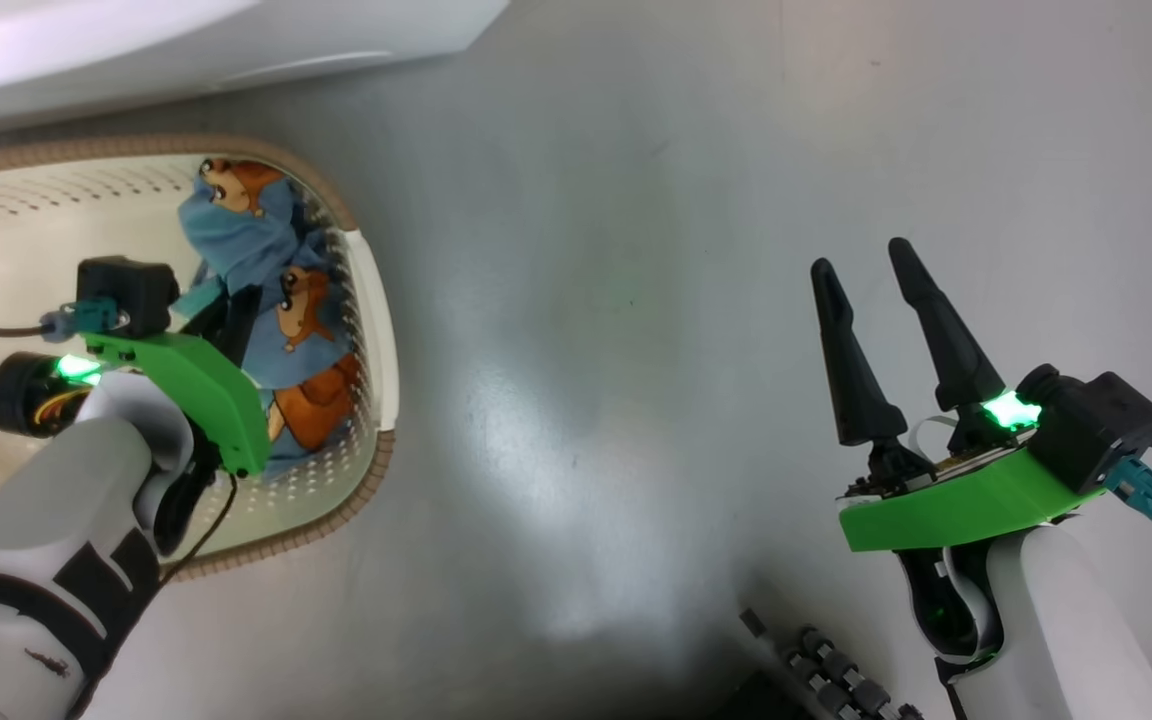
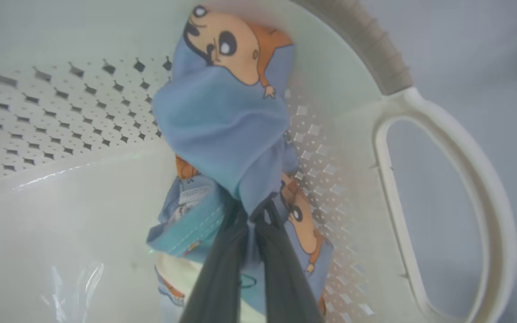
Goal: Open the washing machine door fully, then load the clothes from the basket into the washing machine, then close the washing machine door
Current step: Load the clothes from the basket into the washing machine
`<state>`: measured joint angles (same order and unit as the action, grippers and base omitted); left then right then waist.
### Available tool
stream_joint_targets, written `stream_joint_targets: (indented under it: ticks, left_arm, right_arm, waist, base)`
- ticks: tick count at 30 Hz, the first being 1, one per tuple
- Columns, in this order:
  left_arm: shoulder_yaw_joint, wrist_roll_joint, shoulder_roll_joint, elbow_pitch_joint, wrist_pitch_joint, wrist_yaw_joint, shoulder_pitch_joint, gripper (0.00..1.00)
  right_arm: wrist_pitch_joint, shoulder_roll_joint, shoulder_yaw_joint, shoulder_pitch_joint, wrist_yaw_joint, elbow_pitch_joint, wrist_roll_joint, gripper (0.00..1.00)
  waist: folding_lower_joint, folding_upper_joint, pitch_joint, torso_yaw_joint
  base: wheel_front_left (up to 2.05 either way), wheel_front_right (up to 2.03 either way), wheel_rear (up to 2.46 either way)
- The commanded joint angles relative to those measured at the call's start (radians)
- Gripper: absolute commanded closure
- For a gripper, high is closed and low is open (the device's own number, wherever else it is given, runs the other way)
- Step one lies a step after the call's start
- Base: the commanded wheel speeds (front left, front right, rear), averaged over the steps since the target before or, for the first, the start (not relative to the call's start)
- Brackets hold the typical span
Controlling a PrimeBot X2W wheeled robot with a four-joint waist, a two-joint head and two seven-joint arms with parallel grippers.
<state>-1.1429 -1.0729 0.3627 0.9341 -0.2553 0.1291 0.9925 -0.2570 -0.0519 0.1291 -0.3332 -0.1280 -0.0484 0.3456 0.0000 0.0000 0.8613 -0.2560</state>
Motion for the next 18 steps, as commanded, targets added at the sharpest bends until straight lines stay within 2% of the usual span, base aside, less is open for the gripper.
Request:
stream_joint_targets:
  ticks: [1,10,18]
  left_arm:
    - [0.023,-0.013,0.024,-0.014,-0.006,0.002,0.0,1.0]
    - [0.147,0.001,0.01,-0.054,-0.006,0.002,-0.056,1.0]
    - [0.329,0.105,-0.01,-0.122,-0.006,0.002,-0.183,1.0]
  right_arm:
    - [-0.005,0.002,0.013,0.03,-0.003,0.016,-0.001,0.0]
    - [-0.005,0.002,-0.011,0.03,-0.003,0.004,-0.029,0.0]
    - [-0.005,-0.015,-0.032,0.059,-0.003,-0.029,-0.047,0.0]
  waist:
    - [0.0,0.0,-0.018,0.015]
    - [0.0,0.0,-0.095,0.07]
    - [0.0,0.0,-0.211,0.133]
  base:
    - [0.0,0.0,0.0]
    - [0.0,0.0,0.0]
    - [0.0,0.0,0.0]
